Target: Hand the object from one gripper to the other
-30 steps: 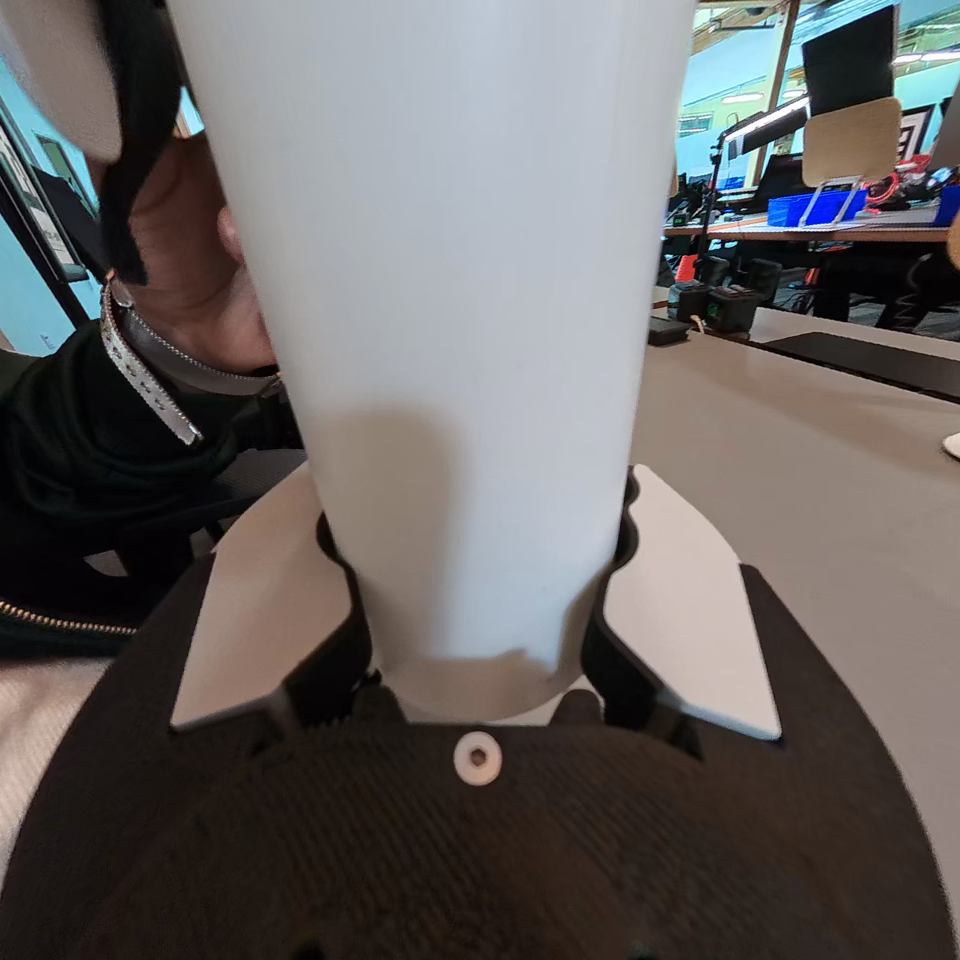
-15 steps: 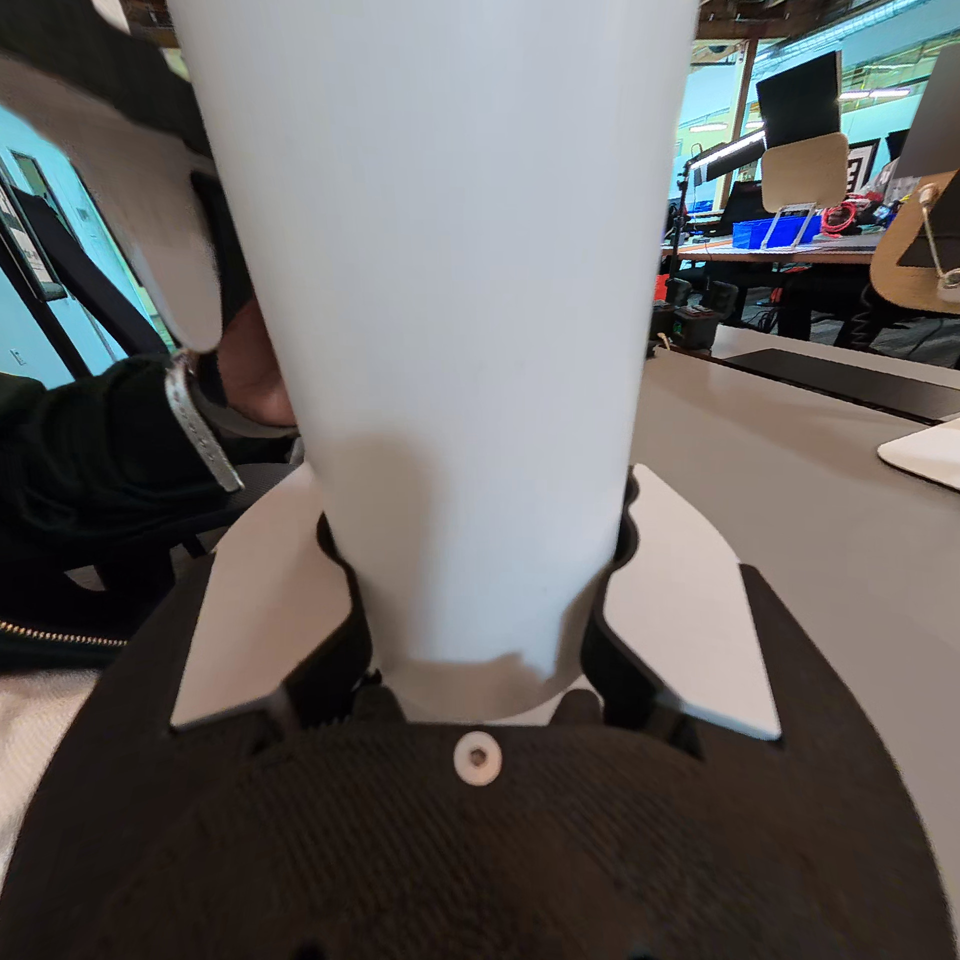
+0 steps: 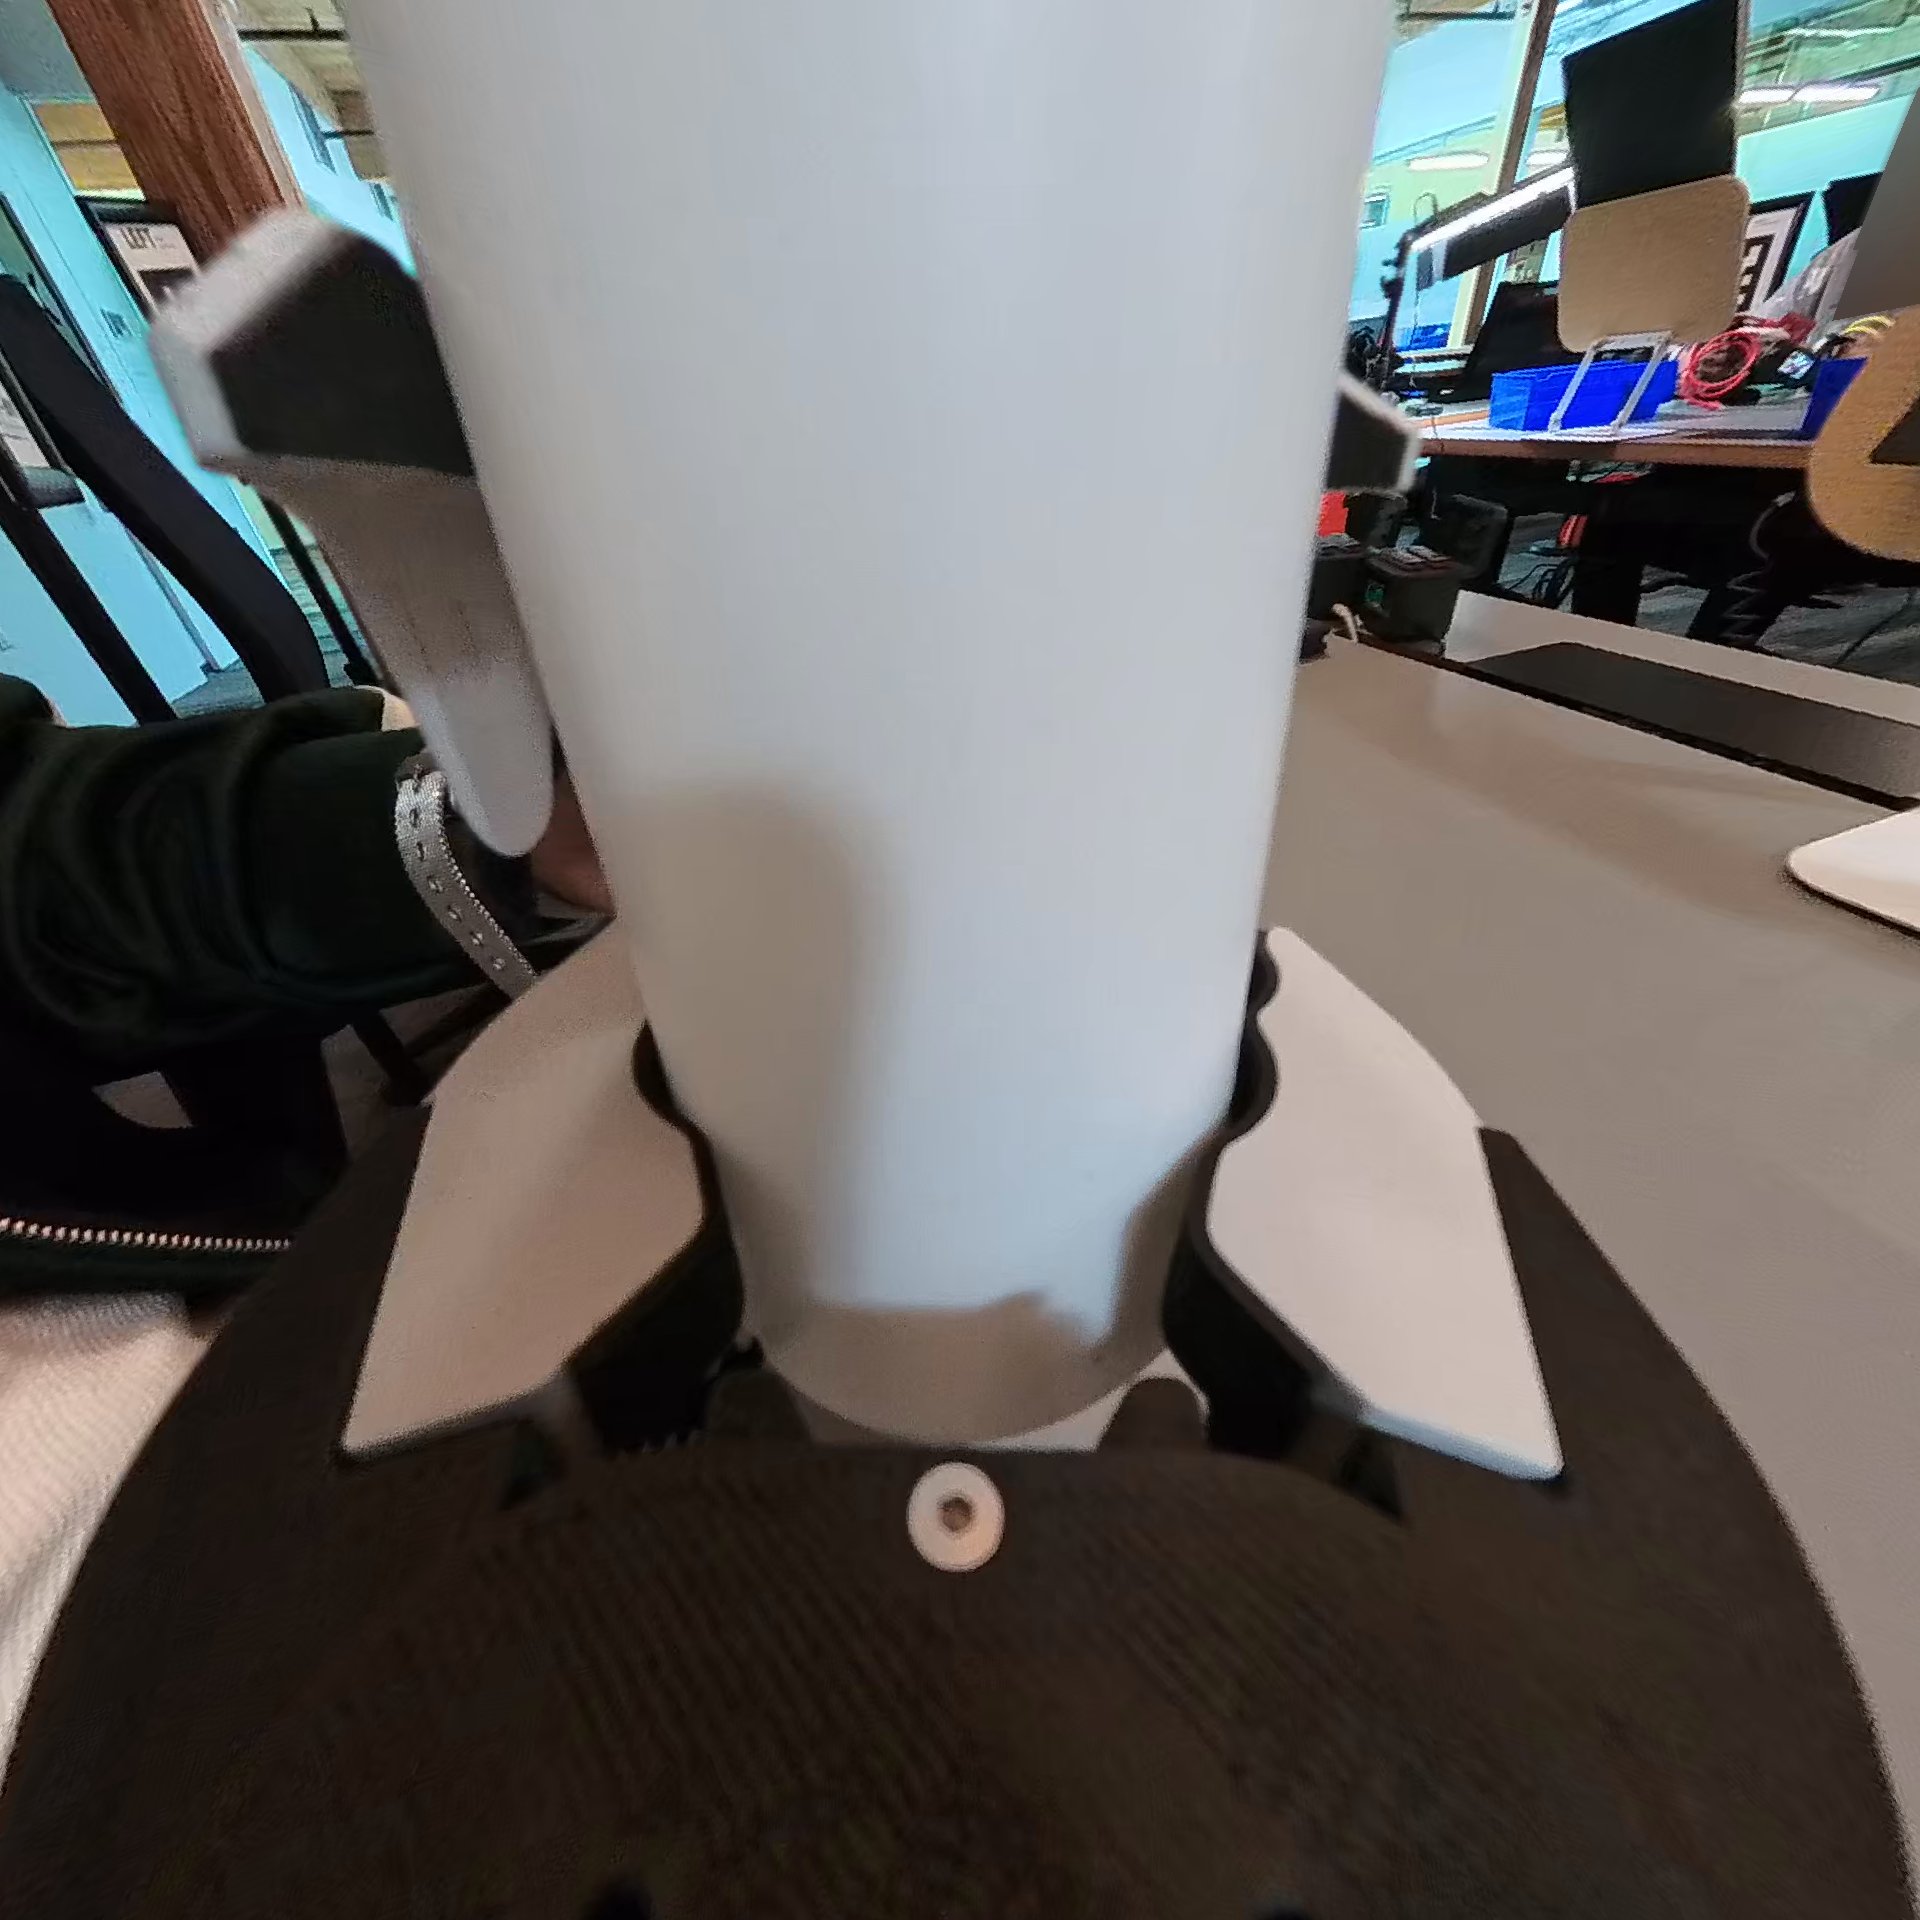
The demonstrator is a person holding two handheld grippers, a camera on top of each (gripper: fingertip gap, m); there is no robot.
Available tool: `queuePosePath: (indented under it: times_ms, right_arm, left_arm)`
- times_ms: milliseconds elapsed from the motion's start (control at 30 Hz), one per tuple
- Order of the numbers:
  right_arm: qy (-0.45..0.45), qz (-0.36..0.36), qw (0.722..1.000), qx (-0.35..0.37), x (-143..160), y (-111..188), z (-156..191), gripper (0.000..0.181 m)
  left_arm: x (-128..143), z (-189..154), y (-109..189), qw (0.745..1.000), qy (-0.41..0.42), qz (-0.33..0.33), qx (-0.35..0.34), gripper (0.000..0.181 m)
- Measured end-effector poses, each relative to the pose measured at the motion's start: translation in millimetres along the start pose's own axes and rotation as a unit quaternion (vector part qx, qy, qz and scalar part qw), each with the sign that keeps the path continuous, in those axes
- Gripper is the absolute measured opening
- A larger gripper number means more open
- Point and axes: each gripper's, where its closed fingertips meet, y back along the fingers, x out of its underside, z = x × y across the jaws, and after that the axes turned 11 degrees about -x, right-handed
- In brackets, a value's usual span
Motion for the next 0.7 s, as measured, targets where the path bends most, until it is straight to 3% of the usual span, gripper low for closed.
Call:
queuePosePath:
  times_ms: [500, 700]
  right_arm:
    - [-0.001, 0.006, 1.0, -0.008, 3.8, -5.5, 5.8, 0.105]
    - [0.001, 0.01, 1.0, -0.009, 5.3, -7.0, 6.8, 0.105]
  left_arm:
    - [2.5, -5.6, 0.0, 1.0, 0.001, -0.013, 0.014, 0.093]
    - [5.2, -6.3, -3.2, 1.0, 0.004, -0.011, 0.014, 0.102]
